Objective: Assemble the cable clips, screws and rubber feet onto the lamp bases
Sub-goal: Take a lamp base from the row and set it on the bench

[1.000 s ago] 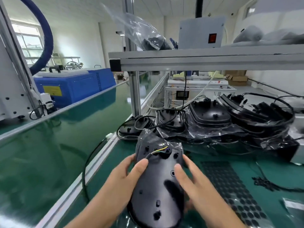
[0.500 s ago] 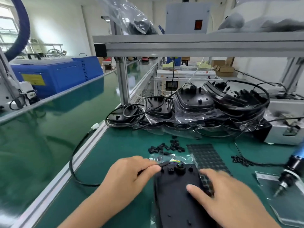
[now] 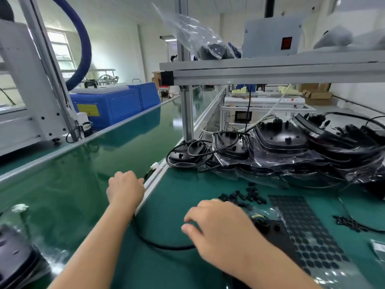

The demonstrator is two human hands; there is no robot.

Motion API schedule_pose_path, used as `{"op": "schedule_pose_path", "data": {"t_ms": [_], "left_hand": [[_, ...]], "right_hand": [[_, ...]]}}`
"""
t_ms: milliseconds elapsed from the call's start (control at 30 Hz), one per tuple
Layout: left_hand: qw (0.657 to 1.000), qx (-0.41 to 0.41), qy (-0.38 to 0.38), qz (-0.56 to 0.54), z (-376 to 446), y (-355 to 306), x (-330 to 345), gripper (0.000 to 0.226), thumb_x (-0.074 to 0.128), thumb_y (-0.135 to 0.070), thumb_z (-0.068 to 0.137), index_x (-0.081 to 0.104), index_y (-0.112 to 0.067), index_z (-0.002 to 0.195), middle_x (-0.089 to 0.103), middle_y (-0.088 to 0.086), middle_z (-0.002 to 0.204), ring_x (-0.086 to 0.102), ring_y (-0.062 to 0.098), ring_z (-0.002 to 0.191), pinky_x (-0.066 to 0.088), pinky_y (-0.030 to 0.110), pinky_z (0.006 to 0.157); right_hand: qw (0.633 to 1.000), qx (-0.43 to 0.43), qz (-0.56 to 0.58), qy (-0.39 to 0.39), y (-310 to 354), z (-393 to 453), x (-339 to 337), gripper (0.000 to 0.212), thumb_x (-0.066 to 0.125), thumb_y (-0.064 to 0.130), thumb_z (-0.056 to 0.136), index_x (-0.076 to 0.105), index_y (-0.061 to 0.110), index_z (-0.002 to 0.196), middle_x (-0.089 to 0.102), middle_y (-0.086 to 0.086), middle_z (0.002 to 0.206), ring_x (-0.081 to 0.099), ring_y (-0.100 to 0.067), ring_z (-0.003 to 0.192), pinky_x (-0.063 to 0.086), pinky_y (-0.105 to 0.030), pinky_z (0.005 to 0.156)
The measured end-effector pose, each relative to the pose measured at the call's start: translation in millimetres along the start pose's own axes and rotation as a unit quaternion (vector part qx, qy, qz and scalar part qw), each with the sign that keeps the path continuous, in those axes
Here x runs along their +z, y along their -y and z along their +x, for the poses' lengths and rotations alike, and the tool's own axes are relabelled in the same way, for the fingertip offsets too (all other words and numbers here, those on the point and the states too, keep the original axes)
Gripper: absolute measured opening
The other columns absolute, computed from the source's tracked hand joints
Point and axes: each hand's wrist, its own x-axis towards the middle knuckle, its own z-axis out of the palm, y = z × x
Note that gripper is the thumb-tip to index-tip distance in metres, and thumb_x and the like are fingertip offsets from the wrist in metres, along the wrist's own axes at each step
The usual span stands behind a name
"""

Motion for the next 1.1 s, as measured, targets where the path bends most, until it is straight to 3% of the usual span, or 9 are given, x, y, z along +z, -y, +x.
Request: {"op": "schedule_pose_path", "data": {"t_ms": [100, 233, 333, 433, 567, 667, 733, 900, 1100], "left_hand": [[0.999, -0.011, 0.038, 0.017, 15, 7, 20, 0.020, 0.053, -0.022, 0.093, 0.055, -0.006, 0.081, 0.064, 0.016, 0.102, 0.056, 0.034, 0.092, 0.044, 0.032, 0.071], [0.999, -0.029, -0.012, -0.033, 14, 12, 28, 0.024, 0.051, -0.009, 0.086, 0.046, -0.006, 0.062, 0.052, 0.008, 0.064, 0.044, 0.026, 0.059, 0.034, 0.028, 0.052], [0.986, 0.000, -0.075, -0.151, 2, 5, 11, 0.026, 0.055, -0.013, 0.084, 0.054, -0.007, 0.059, 0.054, 0.002, 0.059, 0.048, 0.025, 0.062, 0.035, 0.029, 0.056], [0.932, 0.037, -0.060, -0.355, -21, -26, -18, 0.019, 0.064, -0.020, 0.085, 0.066, -0.015, 0.067, 0.063, -0.009, 0.056, 0.057, 0.011, 0.060, 0.039, 0.026, 0.058], [0.762, 0.024, 0.120, -0.636, -50, -70, -48, 0.017, 0.063, -0.008, 0.091, 0.063, -0.005, 0.075, 0.061, -0.004, 0.052, 0.050, 0.005, 0.044, 0.046, 0.018, 0.045], [0.726, 0.022, 0.148, -0.671, -52, -89, -72, 0.017, 0.060, -0.009, 0.093, 0.061, -0.007, 0.076, 0.062, -0.001, 0.058, 0.052, 0.006, 0.048, 0.048, 0.017, 0.045], [0.722, 0.023, 0.166, -0.671, -46, -96, -85, 0.016, 0.060, -0.014, 0.092, 0.062, -0.012, 0.077, 0.062, -0.004, 0.059, 0.053, 0.005, 0.050, 0.044, 0.017, 0.044], [0.695, 0.012, 0.312, -0.648, -18, -113, -111, 0.015, 0.056, -0.028, 0.095, 0.060, -0.017, 0.085, 0.062, -0.009, 0.060, 0.053, 0.004, 0.048, 0.037, 0.021, 0.047], [0.630, -0.087, 0.341, -0.693, 16, -133, -120, 0.028, 0.055, -0.035, 0.096, 0.065, -0.014, 0.081, 0.056, -0.010, 0.049, 0.048, 0.002, 0.038, 0.030, 0.016, 0.045]], "right_hand": [[1.000, -0.007, 0.012, 0.018, 16, 12, 14, 0.033, 0.038, 0.043, 0.100, 0.062, 0.021, 0.108, 0.060, -0.003, 0.109, 0.053, -0.027, 0.105, 0.038, -0.037, 0.089], [0.997, 0.021, 0.071, 0.015, 11, 16, 23, 0.030, 0.040, 0.041, 0.100, 0.061, 0.022, 0.110, 0.061, -0.002, 0.109, 0.054, -0.025, 0.103, 0.039, -0.034, 0.086], [0.988, 0.049, 0.144, -0.007, 4, 19, 21, 0.028, 0.044, 0.040, 0.098, 0.064, 0.024, 0.109, 0.067, 0.004, 0.105, 0.058, -0.019, 0.101, 0.045, -0.031, 0.087], [0.960, 0.099, 0.261, -0.034, 4, 31, 15, 0.033, 0.049, 0.044, 0.095, 0.064, 0.025, 0.118, 0.069, 0.010, 0.109, 0.060, -0.009, 0.105, 0.046, -0.027, 0.095], [0.882, 0.134, 0.452, -0.027, 18, 56, 3, 0.042, 0.047, 0.052, 0.095, 0.056, 0.025, 0.126, 0.065, 0.008, 0.099, 0.062, -0.010, 0.096, 0.049, -0.034, 0.094], [0.774, 0.160, 0.610, -0.048, 27, 67, -5, 0.035, 0.046, 0.042, 0.099, 0.052, 0.018, 0.124, 0.069, -0.005, 0.093, 0.070, -0.023, 0.085, 0.057, -0.044, 0.087], [0.718, 0.144, 0.680, -0.029, 33, 67, -11, 0.028, 0.043, 0.036, 0.102, 0.053, 0.015, 0.117, 0.069, -0.003, 0.078, 0.067, -0.018, 0.064, 0.060, -0.037, 0.067], [0.753, 0.128, 0.639, -0.089, 38, 61, -28, 0.026, 0.035, 0.027, 0.104, 0.058, 0.019, 0.096, 0.050, 0.009, 0.048, 0.039, -0.004, 0.040, 0.035, -0.022, 0.041], [0.757, 0.133, 0.639, -0.028, 48, 43, -38, 0.029, 0.034, 0.024, 0.102, 0.061, 0.017, 0.096, 0.047, 0.009, 0.046, 0.036, -0.003, 0.036, 0.030, -0.017, 0.039]]}}
